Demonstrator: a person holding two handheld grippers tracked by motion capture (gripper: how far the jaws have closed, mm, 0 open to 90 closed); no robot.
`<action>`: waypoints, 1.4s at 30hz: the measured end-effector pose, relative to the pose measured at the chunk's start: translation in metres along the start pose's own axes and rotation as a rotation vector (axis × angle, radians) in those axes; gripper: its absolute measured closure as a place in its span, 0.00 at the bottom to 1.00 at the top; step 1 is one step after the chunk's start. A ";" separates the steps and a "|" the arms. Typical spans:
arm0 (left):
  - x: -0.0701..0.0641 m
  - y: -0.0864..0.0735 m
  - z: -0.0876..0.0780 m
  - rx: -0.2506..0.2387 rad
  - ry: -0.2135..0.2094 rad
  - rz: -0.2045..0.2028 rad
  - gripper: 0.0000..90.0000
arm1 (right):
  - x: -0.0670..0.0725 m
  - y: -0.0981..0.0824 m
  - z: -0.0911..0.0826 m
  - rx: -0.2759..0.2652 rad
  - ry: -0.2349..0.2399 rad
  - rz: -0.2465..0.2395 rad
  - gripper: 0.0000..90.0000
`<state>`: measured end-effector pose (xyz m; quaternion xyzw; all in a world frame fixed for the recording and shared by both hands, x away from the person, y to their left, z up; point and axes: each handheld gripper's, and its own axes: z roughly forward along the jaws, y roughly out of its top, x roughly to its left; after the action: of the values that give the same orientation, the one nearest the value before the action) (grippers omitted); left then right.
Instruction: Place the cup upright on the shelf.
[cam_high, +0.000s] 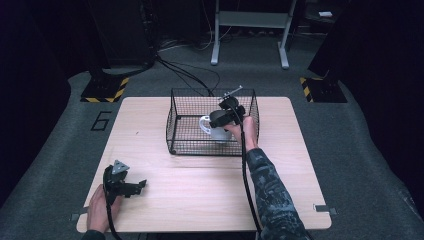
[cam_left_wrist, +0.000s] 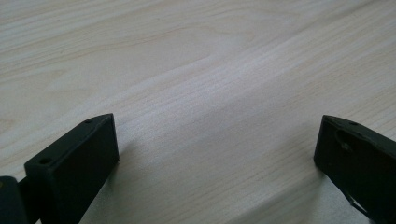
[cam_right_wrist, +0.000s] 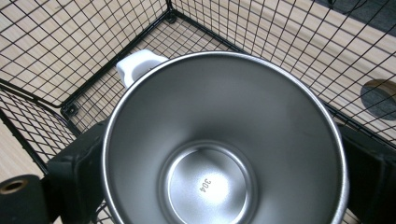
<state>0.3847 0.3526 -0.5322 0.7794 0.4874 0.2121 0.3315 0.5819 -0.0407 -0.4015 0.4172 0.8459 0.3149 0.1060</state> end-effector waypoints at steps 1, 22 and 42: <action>0.000 0.000 0.000 0.000 0.000 0.000 0.00 | 0.000 0.000 0.001 0.002 0.002 -0.003 0.06; 0.000 0.000 0.000 0.000 0.000 0.000 0.00 | -0.004 -0.005 0.022 0.042 -0.001 0.027 0.06; 0.000 0.000 -0.001 0.011 -0.005 0.002 0.00 | -0.003 -0.010 0.021 0.096 -0.001 0.016 0.06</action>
<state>0.3846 0.3530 -0.5313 0.7823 0.4869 0.2078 0.3281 0.5865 -0.0384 -0.4247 0.4287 0.8566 0.2746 0.0839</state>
